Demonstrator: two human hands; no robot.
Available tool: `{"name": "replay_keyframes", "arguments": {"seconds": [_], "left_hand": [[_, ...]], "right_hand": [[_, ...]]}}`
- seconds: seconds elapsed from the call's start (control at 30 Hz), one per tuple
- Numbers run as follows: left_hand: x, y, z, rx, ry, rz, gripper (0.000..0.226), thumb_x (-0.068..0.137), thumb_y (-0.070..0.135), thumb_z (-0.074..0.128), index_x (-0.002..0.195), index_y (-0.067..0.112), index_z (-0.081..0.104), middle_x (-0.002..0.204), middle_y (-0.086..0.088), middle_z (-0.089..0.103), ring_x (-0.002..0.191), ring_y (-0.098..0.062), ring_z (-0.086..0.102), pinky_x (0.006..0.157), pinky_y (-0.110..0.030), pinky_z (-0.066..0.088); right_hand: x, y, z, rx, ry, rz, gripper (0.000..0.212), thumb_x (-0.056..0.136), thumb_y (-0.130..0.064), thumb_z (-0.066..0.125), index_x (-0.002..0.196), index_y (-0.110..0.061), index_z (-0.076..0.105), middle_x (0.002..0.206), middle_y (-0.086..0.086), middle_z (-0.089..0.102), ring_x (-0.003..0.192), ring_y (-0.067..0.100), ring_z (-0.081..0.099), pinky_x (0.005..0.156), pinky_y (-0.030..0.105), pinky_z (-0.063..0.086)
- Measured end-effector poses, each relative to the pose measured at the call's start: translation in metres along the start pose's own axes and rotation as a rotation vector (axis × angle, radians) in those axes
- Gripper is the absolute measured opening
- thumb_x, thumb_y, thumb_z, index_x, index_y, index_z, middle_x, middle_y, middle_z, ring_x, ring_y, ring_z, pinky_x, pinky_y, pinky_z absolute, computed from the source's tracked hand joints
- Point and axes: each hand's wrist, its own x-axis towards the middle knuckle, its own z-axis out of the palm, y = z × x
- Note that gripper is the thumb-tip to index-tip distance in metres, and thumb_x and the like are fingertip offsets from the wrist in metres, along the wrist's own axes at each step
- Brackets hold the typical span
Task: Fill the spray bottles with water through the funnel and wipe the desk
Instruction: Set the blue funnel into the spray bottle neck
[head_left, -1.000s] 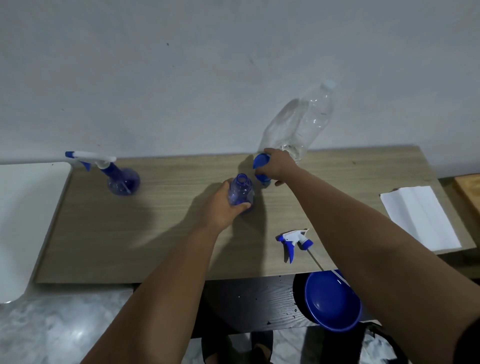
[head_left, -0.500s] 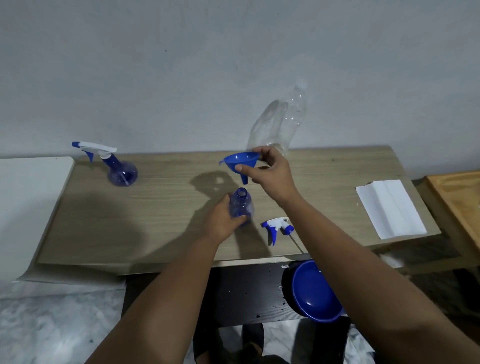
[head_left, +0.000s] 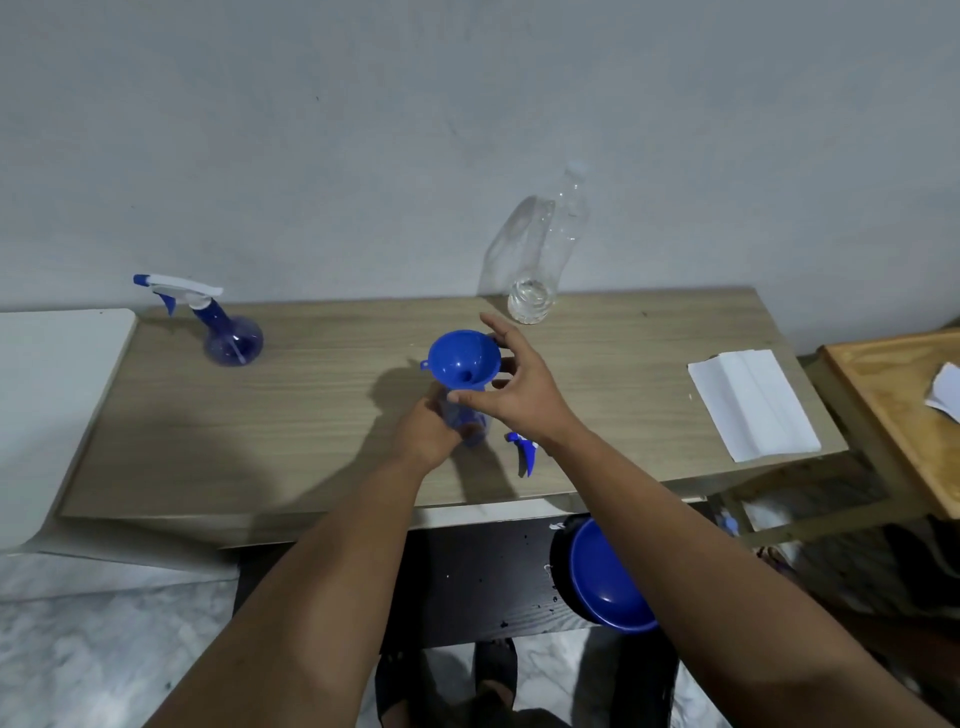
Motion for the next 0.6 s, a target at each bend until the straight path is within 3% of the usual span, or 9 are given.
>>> {"name": "replay_keyframes", "arguments": {"seconds": [0.17,0.4,0.6], "left_hand": [[0.0010,-0.0041,0.0005,-0.021,-0.008,-0.017,0.049,0.073,0.030,0.086,0.113,0.040,0.061,0.093,0.019,0.072,0.089,-0.005,0.068,0.083,-0.037,0.059],[-0.0009,-0.0060,0.0003,-0.012,-0.007,-0.032,0.047,0.073,0.044,0.083,0.113,0.038,0.059,0.094,0.012,0.071,0.083,-0.009,0.067,0.071,-0.031,0.055],[-0.0022,-0.0042,-0.0015,-0.036,-0.003,-0.012,0.046,0.076,0.034,0.085,0.114,0.036,0.060,0.094,0.015,0.070,0.086,-0.006,0.067,0.066,-0.022,0.046]], "right_hand": [[-0.0028,0.0007,0.0040,-0.011,-0.017,0.027,0.105,0.060,-0.049,0.097,0.152,-0.030,0.050,0.142,-0.011,0.060,0.130,0.007,0.059,0.112,0.034,0.051],[0.0005,0.0006,0.0056,-0.013,-0.039,0.050,0.101,0.064,-0.042,0.099,0.151,-0.030,0.051,0.143,-0.010,0.060,0.130,0.007,0.060,0.113,0.033,0.051],[0.0013,0.0021,0.0072,0.003,-0.034,0.048,0.100,0.061,-0.042,0.099,0.149,-0.032,0.052,0.142,-0.010,0.060,0.130,0.007,0.060,0.113,0.033,0.051]]}}
